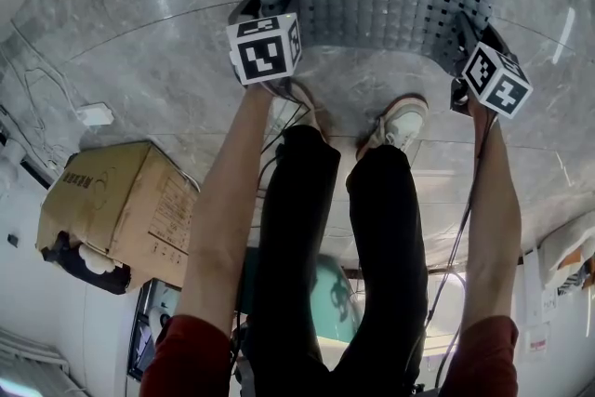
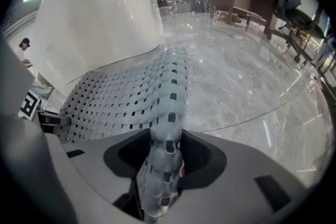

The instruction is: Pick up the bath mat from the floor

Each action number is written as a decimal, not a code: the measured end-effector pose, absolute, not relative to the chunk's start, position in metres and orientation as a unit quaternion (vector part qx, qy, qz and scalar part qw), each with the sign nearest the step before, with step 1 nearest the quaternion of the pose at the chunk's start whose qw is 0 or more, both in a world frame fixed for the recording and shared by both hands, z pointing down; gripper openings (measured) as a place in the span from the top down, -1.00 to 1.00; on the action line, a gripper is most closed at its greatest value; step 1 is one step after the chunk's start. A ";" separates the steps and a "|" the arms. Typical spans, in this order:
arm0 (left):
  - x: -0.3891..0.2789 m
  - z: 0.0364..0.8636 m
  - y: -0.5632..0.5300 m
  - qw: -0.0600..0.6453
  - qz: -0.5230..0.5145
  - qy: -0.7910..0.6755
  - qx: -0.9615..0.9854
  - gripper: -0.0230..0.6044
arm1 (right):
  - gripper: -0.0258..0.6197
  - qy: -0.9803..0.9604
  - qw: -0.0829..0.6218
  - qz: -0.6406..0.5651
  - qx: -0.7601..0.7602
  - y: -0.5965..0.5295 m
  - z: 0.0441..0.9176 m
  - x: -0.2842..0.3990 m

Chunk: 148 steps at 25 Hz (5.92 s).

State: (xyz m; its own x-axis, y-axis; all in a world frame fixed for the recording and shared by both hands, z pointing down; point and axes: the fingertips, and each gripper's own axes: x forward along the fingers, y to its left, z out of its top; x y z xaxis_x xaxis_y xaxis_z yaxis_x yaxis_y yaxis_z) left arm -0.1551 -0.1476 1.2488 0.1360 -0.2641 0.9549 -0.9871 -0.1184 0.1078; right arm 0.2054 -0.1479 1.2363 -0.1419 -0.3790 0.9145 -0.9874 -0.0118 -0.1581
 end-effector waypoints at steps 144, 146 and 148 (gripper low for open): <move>-0.150 0.046 -0.177 -0.135 -0.140 -0.676 0.710 0.70 | 0.76 -0.650 -0.132 -0.249 0.706 -0.149 0.033 0.155; -0.147 0.044 -0.177 -0.137 -0.140 -0.677 0.709 0.70 | 0.76 -0.651 -0.133 -0.248 0.705 -0.151 0.032 0.159; -0.143 0.043 -0.178 -0.138 -0.139 -0.678 0.709 0.70 | 0.76 -0.651 -0.133 -0.247 0.705 -0.153 0.031 0.163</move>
State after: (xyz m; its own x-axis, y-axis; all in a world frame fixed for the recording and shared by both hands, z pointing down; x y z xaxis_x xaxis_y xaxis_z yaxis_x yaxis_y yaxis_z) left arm -0.1432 -0.1782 0.0428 0.0422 -0.9225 -0.3836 -0.9991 -0.0425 -0.0076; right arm 0.1626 -0.1526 0.0314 0.0294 -0.8527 -0.5216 -0.9841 -0.1161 0.1343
